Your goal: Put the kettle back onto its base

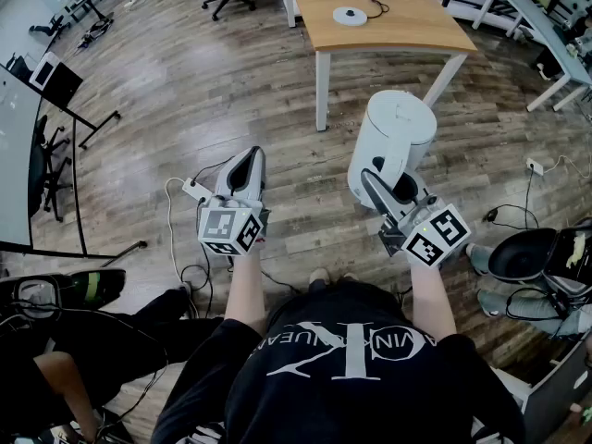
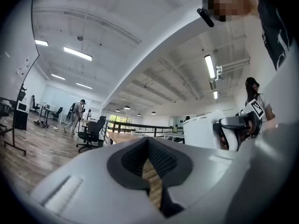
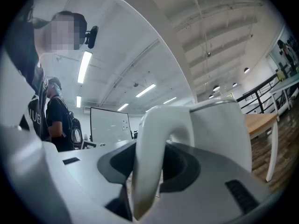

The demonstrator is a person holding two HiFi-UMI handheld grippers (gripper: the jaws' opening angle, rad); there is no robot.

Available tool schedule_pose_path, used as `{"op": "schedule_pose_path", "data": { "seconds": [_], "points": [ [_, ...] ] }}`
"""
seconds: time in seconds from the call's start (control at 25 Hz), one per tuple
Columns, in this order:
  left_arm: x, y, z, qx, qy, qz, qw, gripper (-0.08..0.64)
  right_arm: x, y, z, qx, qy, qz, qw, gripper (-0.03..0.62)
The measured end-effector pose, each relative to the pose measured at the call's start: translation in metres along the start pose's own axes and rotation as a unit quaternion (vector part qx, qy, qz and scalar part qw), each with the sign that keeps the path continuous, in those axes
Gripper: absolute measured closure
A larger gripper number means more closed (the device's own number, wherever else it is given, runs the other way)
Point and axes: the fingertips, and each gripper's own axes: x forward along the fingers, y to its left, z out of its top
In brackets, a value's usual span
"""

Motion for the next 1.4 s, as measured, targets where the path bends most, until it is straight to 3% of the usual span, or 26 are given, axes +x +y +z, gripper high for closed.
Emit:
{"op": "schedule_pose_path", "data": {
  "seconds": [0.84,1.4],
  "points": [
    [0.002,0.016,-0.009,-0.013,0.001,-0.009,0.9999,0.549,0.010,-0.011,-0.009,0.002,-0.003,-0.023,1.000,0.454],
    [0.095,0.077,-0.024,-0.025,0.004,-0.013,0.9996,0.549,0.086,-0.084,-0.013,0.006,0.001,-0.016,1.000,0.454]
  ]
}}
